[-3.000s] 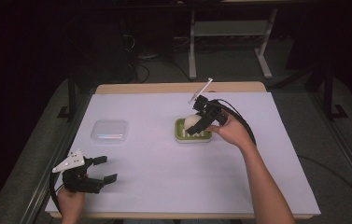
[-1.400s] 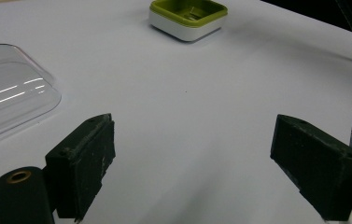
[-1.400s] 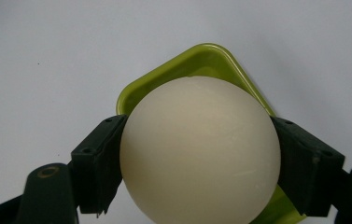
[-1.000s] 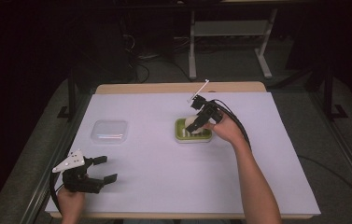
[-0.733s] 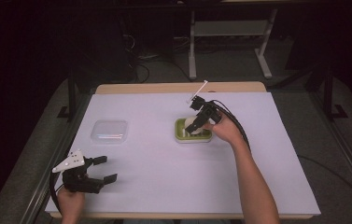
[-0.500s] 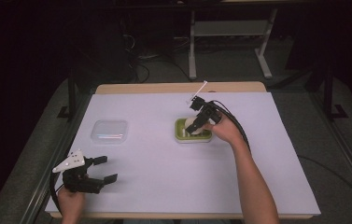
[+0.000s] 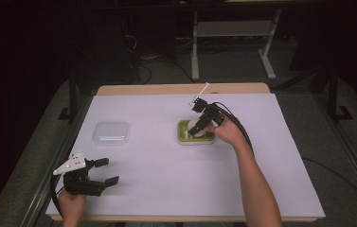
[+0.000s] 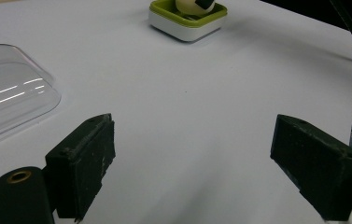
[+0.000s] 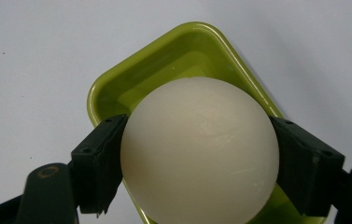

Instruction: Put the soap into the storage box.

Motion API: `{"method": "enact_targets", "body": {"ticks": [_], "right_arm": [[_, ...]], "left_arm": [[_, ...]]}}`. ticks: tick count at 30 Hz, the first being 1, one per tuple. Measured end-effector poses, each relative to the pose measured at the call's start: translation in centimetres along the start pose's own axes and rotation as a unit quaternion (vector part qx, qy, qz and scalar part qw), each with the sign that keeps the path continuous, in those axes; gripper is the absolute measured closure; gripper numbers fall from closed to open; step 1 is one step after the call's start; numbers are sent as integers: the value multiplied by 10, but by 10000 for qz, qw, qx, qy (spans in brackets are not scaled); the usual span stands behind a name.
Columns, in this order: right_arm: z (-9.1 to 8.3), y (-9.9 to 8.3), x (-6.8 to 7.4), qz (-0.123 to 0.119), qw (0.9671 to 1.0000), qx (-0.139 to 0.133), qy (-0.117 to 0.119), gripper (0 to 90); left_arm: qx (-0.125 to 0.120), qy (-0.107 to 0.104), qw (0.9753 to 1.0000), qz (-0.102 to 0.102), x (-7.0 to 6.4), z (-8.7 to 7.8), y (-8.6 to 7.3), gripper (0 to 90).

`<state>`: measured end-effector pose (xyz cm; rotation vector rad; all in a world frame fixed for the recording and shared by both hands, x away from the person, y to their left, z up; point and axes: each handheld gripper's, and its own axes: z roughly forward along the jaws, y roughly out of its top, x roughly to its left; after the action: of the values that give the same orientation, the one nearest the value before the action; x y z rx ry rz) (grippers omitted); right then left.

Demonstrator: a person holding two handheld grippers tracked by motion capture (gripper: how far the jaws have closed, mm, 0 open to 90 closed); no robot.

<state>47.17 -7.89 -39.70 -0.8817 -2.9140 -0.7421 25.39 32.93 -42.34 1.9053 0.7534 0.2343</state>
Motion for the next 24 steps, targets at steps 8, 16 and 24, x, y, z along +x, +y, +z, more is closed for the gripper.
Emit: {"method": "enact_targets", "body": {"ticks": [8,16,24], "right_arm": [[0,0,1,9,10000,-6,-9,231],[0,0,0,12,10000,-5,-34,231],[1,1,0,-20,10000,34,-54,231]], "left_arm": [[16,0,10000,2,0,0,0,132],[-4,-6,10000,-8,0,0,0,132],[11,-4,10000,-10,0,0,0,132]]}}
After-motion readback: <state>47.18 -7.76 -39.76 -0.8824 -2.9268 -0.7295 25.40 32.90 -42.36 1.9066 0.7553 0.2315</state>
